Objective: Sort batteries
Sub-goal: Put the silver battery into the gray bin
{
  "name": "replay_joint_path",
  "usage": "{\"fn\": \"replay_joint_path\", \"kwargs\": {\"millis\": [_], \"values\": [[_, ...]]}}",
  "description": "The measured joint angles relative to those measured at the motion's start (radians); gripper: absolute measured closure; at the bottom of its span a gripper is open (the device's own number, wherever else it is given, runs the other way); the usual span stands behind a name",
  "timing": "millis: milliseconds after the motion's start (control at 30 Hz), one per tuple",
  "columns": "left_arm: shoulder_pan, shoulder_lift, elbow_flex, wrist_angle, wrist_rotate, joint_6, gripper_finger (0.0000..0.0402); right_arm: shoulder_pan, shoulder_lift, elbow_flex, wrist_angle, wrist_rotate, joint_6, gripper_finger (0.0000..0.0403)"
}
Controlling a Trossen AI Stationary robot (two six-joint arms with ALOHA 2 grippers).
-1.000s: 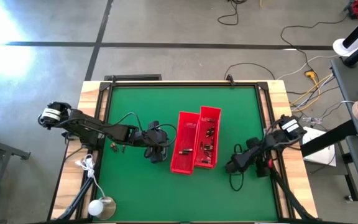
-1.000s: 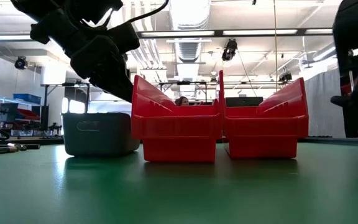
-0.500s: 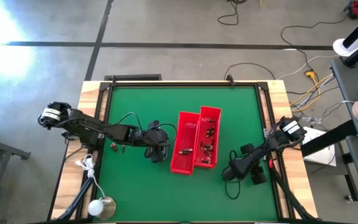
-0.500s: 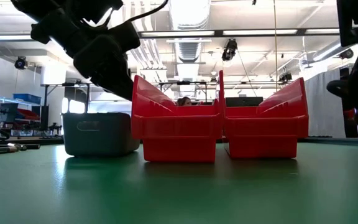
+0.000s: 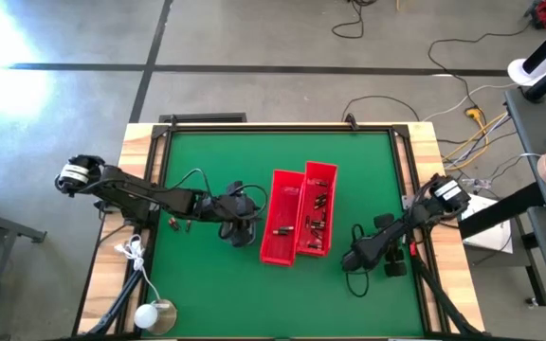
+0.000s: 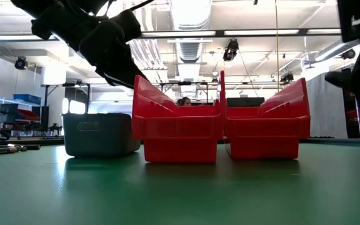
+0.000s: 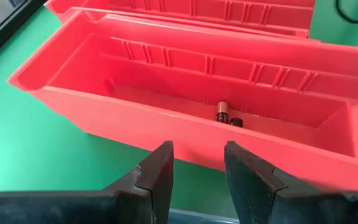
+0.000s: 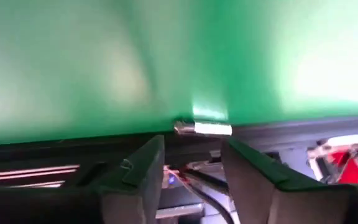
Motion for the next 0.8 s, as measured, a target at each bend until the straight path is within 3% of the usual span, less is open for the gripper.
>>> {"fn": "replay_joint_path", "kwargs": {"millis": [367,500,800], "values": [[-0.004,0.0,0.0,-0.001,0.033,-0.026,0.0279,-0.137,-0.004,-0.05,0.009,0.017,0.045,0.0133],[-0.005,0.0,0.0,-0.001,0.053,-0.026,0.0279,-0.162,-0.004,-0.074,0.01,-0.051,0.025,0.0098],[-0.005,0.001,0.0,0.0,0.052,-0.026,0.0279,-0.183,-0.005,-0.128,0.104,-0.08,0.13,0.0074]]}}
